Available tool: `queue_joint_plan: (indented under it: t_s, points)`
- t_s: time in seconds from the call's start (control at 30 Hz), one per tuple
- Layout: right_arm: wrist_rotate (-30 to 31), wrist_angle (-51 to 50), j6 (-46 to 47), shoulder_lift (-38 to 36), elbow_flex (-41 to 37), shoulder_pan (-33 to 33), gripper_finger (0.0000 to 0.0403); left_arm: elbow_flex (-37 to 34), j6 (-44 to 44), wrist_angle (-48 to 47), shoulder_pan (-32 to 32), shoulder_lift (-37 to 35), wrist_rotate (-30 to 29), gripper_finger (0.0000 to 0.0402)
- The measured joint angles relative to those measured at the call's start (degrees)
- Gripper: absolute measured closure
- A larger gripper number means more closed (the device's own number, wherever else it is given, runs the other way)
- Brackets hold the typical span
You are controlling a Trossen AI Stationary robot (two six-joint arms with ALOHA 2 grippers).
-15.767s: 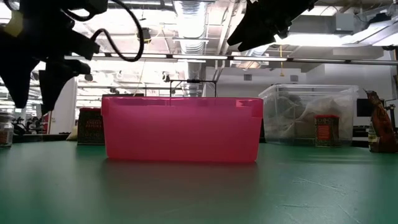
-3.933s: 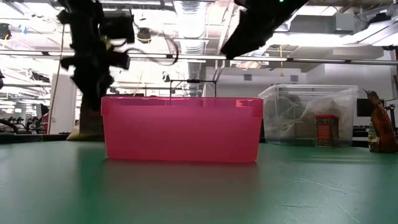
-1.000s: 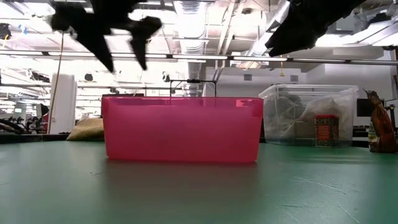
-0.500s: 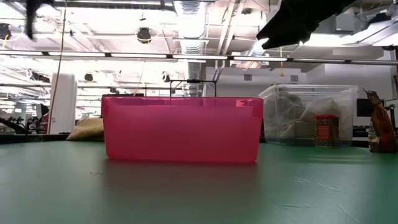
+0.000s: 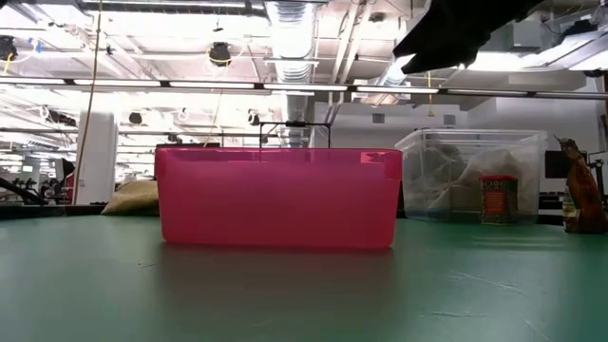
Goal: Sort spices by type
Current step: Put the left red spice can into the yellow bin
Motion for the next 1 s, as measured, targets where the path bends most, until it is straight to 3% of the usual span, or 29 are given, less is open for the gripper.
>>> queue_joint_plan:
  t_s: [0.23,0.6,0.73,0.93,1.0]
  points:
    - [0.02,-0.07,1.46,1.92,0.0,1.86,0.0104,-3.09,8.72,0.03,-0.75,1.59,-0.34,0.0055]
    - [0.07,-0.02,2.92,2.35,0.0,1.84,0.0104,-11.39,17.71,7.51,1.46,1.59,0.54,0.0067]
    - [0.09,-0.16,3.32,2.35,0.0,1.84,0.0104,-11.49,18.4,9.66,2.62,1.59,0.84,0.0097]
    - [0.09,-0.58,4.0,2.35,0.0,1.9,0.0104,-11.49,17.7,10.26,2.91,1.59,3.03,0.0185]
    - [0.09,-0.53,4.01,2.35,0.0,1.99,0.0104,-11.49,15.92,10.04,2.9,1.56,3.15,0.0195]
